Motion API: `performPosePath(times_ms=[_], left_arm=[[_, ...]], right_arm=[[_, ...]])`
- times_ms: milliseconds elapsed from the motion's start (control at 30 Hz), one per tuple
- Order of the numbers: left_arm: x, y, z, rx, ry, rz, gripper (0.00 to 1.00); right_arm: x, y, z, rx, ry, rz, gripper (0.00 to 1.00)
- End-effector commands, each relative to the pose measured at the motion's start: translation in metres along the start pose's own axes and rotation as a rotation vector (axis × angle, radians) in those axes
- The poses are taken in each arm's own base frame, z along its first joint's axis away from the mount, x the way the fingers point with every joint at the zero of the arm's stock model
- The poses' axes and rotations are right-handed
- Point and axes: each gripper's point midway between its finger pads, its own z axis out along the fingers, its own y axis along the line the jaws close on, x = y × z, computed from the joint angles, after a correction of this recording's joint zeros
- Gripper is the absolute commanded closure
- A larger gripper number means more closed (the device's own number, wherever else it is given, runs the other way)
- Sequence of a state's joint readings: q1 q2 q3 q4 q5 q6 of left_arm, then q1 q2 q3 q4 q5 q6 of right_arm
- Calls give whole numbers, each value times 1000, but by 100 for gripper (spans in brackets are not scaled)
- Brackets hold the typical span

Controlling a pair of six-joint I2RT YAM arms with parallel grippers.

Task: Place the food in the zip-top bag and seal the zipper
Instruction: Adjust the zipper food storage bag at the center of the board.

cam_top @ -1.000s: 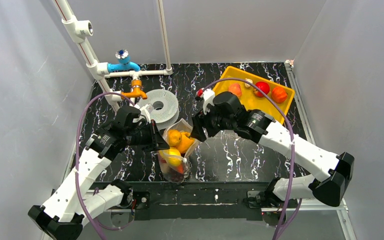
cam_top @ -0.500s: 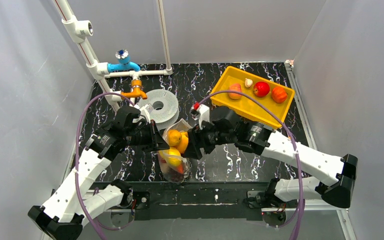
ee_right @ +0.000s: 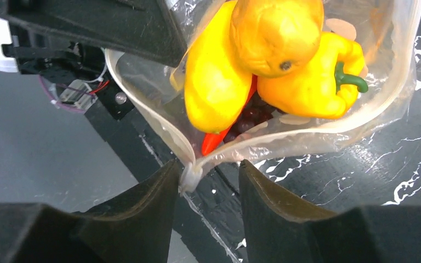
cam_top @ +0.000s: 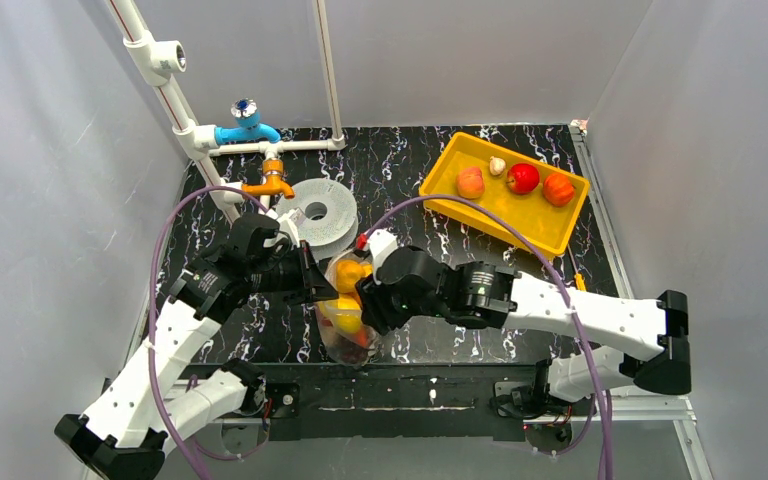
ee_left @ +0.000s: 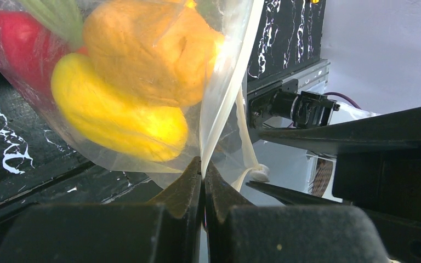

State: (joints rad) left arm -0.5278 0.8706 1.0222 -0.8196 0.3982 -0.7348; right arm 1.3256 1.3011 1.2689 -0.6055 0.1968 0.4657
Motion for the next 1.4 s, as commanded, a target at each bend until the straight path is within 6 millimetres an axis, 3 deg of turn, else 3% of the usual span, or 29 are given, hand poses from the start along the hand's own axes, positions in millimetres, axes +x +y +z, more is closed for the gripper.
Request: performPosePath(times_ms=[0, 300, 433, 600, 800, 900, 1000, 1167, 1367], left_arm=[[4, 1, -4, 2, -3, 5, 100], [3, 1, -5, -1, -11, 3, 100], [0, 1, -5, -7, -25, 3, 100], [-3, 4, -9, -19, -69, -6, 100], [-9, 15, -23, -51, -197, -54, 100], [-10, 19, -30, -51, -249, -74, 95], [-6, 28, -29, -73, -259, -79, 76], [-3, 53, -39, -214, -259, -37, 52], [-29, 57, -72, -358, -333, 84, 37]], right_arm=[[-14, -3, 4, 90, -38, -49, 51], [-11, 8, 13, 85, -7, -104, 53], [-16, 6, 18, 109, -21, -115, 68], [-51, -5, 12, 197, -132, -194, 98], [-108, -5, -9, 233, -321, -428, 99], [-123, -1, -19, 220, -389, -562, 99], [-107, -9, -13, 213, -375, -705, 99], [-55, -34, 4, 181, -310, -784, 99], [-11, -17, -2, -38, -280, -798, 99]])
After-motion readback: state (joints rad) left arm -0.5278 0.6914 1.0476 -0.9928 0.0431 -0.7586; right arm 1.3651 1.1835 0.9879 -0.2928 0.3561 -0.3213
